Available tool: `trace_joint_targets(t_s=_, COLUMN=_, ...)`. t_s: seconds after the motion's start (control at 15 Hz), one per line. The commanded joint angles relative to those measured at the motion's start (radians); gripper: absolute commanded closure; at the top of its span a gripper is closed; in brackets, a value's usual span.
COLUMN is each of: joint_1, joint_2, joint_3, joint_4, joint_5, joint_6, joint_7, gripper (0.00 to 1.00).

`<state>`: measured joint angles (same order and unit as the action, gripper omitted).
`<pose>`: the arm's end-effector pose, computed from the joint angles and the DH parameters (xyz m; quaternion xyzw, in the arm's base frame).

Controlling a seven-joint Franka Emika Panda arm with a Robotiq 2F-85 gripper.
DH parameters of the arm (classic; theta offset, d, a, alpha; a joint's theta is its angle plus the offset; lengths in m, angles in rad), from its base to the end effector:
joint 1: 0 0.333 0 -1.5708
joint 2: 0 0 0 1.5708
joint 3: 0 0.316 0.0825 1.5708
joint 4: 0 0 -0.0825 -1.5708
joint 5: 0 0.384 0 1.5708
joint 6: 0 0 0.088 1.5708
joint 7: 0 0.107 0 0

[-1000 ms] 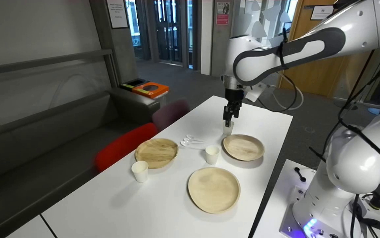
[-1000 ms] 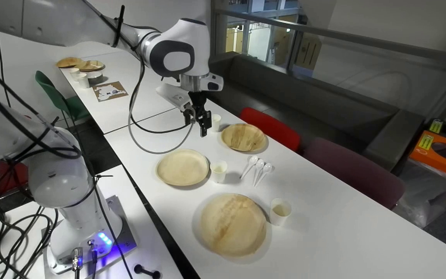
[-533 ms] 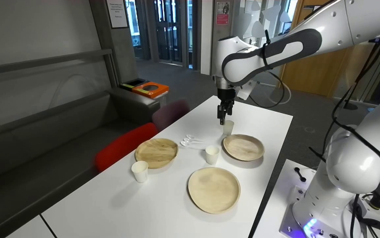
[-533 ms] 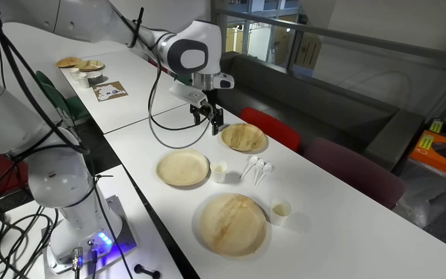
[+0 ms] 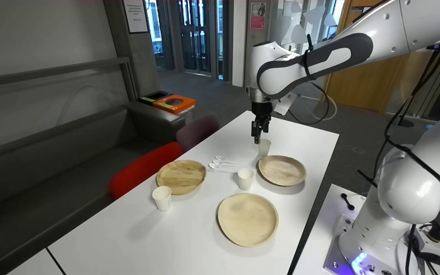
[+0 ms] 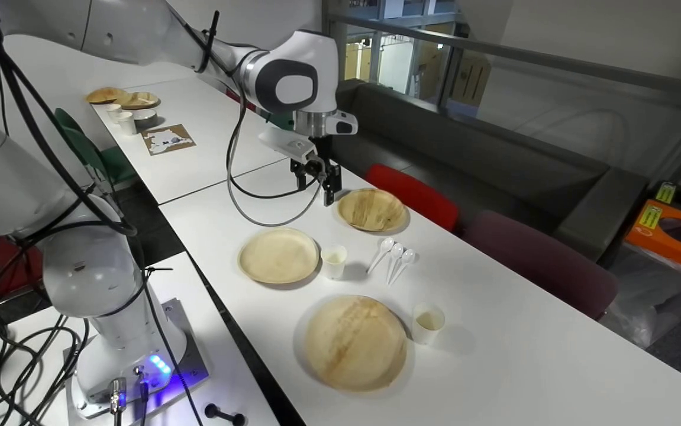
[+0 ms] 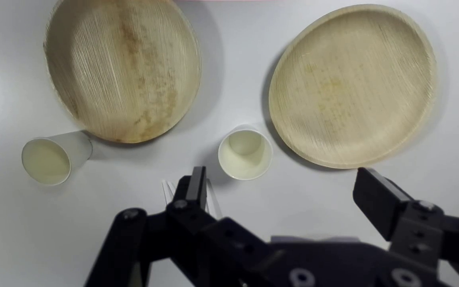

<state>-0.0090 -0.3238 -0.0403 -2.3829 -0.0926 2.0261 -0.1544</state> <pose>0.4393 -0.0275 0.4417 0.9965 0.0746 -0.0199 0.0330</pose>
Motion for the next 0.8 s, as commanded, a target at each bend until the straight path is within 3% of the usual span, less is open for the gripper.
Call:
trace_joint_targets(t_s=0.0, joint_1=-0.006, joint_2=0.046, joint_3=-0.008, joint_4=0.092, joint_5=0.018, joint_6=-0.003, joint_7=0.015, gripper=0.00)
trace_joint_targets(t_s=0.4, joint_1=-0.020, joint_2=0.194, joint_3=-0.033, joint_4=0.266, joint_5=0.075, joint_6=0.041, joint_7=0.047, gripper=0.00)
trace_joint_targets(t_s=0.73, joint_1=-0.022, joint_2=0.380, joint_3=-0.020, joint_4=0.394, joint_5=0.047, joint_6=0.132, joint_7=0.090, gripper=0.00)
